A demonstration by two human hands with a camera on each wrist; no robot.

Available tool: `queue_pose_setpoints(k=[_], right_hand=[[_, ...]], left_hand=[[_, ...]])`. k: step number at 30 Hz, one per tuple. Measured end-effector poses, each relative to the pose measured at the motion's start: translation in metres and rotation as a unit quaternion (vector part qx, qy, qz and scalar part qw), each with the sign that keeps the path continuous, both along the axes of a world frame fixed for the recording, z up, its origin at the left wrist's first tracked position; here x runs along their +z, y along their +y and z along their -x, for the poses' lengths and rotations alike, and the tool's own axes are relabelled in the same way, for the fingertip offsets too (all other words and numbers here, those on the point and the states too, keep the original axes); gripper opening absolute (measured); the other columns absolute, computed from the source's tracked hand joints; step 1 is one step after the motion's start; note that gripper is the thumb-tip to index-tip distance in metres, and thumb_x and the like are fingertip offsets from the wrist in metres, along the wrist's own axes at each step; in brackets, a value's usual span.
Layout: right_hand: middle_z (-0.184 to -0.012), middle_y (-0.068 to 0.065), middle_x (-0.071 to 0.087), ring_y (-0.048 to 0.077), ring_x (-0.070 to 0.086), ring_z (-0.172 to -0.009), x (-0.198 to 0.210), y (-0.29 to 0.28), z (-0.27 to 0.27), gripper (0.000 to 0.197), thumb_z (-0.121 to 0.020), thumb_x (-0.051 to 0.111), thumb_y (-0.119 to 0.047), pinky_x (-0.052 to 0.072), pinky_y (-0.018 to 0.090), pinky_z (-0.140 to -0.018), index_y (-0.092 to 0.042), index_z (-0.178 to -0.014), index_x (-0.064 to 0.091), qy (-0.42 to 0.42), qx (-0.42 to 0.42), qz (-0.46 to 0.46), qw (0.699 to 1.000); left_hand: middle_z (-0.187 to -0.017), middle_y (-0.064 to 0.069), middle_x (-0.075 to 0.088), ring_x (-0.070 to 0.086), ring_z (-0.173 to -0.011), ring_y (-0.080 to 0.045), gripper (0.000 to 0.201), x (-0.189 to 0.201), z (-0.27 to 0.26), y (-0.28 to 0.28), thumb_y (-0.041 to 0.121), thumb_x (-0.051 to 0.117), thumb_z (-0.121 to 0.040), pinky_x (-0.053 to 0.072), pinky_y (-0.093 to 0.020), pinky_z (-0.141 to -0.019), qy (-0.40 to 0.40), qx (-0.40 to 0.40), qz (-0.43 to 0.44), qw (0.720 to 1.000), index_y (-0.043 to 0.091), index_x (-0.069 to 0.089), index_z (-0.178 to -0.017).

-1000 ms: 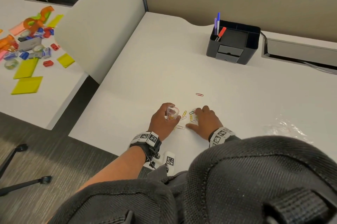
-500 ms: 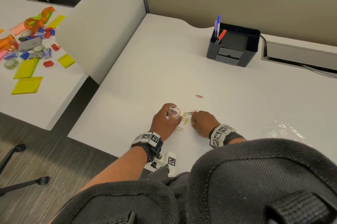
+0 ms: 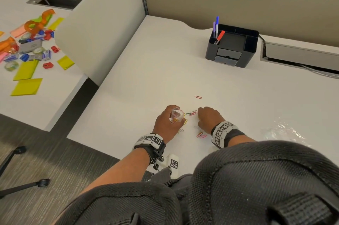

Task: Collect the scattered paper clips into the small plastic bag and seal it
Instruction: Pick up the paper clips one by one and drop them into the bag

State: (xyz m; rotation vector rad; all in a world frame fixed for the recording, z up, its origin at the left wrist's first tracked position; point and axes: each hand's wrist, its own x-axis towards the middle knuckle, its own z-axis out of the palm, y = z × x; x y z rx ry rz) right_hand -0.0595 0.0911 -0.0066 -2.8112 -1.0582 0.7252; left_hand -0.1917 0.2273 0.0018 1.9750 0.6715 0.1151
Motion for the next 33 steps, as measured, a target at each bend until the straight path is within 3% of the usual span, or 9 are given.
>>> queue_pose_setpoints(k=[7, 9, 12, 18, 22, 25, 30, 33], right_hand=[[-0.102, 0.005, 0.066, 0.026, 0.063, -0.096, 0.004, -0.012, -0.016, 0.021, -0.085, 0.055, -0.020, 0.047, 0.029, -0.076, -0.012, -0.104, 0.062, 0.054, -0.112, -0.040, 0.991], [-0.088, 0.000, 0.071, 0.019, 0.068, -0.086, 0.007, -0.014, -0.019, 0.013, -0.080, 0.061, -0.018, 0.053, 0.029, -0.075, -0.013, -0.091, 0.066, 0.111, -0.180, -0.094, 0.973], [-0.076, -0.003, 0.071, 0.010, 0.071, -0.067, 0.027, -0.013, -0.019, 0.011, -0.080, 0.064, -0.012, 0.055, 0.025, -0.070, -0.007, -0.088, 0.070, 0.173, -0.217, -0.173, 0.945], [-0.079, -0.004, 0.072, 0.006, 0.073, -0.065, 0.081, 0.004, -0.014, 0.013, -0.084, 0.064, -0.009, 0.055, 0.016, -0.064, -0.013, -0.093, 0.072, 0.214, -0.134, -0.255, 0.933], [-0.089, -0.004, 0.073, 0.005, 0.067, -0.072, 0.095, 0.015, -0.007, 0.022, -0.087, 0.059, -0.015, 0.049, 0.017, -0.067, -0.019, -0.103, 0.073, 0.125, 0.001, -0.179, 0.976], [-0.103, -0.001, 0.073, 0.010, 0.060, -0.083, 0.096, 0.019, -0.002, 0.028, -0.090, 0.057, -0.019, 0.045, 0.021, -0.073, -0.017, -0.114, 0.072, 0.061, 0.074, -0.133, 0.987], [-0.100, 0.001, 0.073, 0.015, 0.069, -0.090, 0.099, 0.014, -0.005, 0.022, -0.091, 0.063, -0.023, 0.055, 0.027, -0.084, -0.013, -0.110, 0.072, 0.116, 0.003, -0.196, 0.974], [-0.093, -0.001, 0.074, 0.011, 0.073, -0.082, 0.093, 0.009, -0.007, 0.018, -0.091, 0.064, -0.018, 0.057, 0.024, -0.080, -0.015, -0.107, 0.071, 0.172, -0.040, -0.218, 0.960]], left_hand=[[-0.106, 0.007, 0.066, 0.063, -0.093, -0.012, 0.043, 0.001, -0.004, -0.002, 0.031, 0.072, -0.082, 0.040, -0.005, -0.068, -0.003, -0.002, -0.003, 1.000, 0.028, 0.053, -0.120], [-0.106, 0.007, 0.066, 0.063, -0.092, -0.011, 0.043, 0.000, -0.004, -0.003, 0.030, 0.073, -0.082, 0.039, -0.002, -0.067, -0.005, -0.002, -0.004, 1.000, 0.029, 0.053, -0.119], [-0.106, 0.007, 0.066, 0.063, -0.093, -0.012, 0.042, -0.001, -0.006, -0.004, 0.029, 0.073, -0.081, 0.040, -0.005, -0.068, -0.009, -0.004, -0.005, 1.000, 0.029, 0.053, -0.118], [-0.100, 0.008, 0.064, 0.063, -0.088, -0.014, 0.042, 0.001, -0.013, -0.012, 0.028, 0.073, -0.081, 0.047, -0.016, -0.072, -0.014, -0.017, 0.002, 1.000, 0.027, 0.053, -0.118], [-0.099, 0.011, 0.064, 0.063, -0.086, -0.011, 0.045, 0.004, -0.018, -0.016, 0.032, 0.072, -0.081, 0.042, -0.009, -0.069, -0.010, -0.025, -0.011, 1.000, 0.028, 0.051, -0.121], [-0.100, 0.011, 0.064, 0.061, -0.088, -0.010, 0.045, 0.005, -0.019, -0.019, 0.033, 0.071, -0.082, 0.038, -0.005, -0.068, -0.009, -0.026, -0.013, 1.000, 0.028, 0.050, -0.122], [-0.101, 0.010, 0.064, 0.061, -0.089, -0.010, 0.047, 0.004, -0.018, -0.020, 0.034, 0.072, -0.082, 0.038, -0.006, -0.069, -0.009, -0.024, -0.004, 1.000, 0.029, 0.050, -0.123], [-0.101, 0.009, 0.064, 0.061, -0.088, -0.010, 0.044, 0.002, -0.017, -0.021, 0.032, 0.072, -0.081, 0.037, -0.004, -0.066, -0.005, -0.025, 0.001, 1.000, 0.030, 0.051, -0.120]])
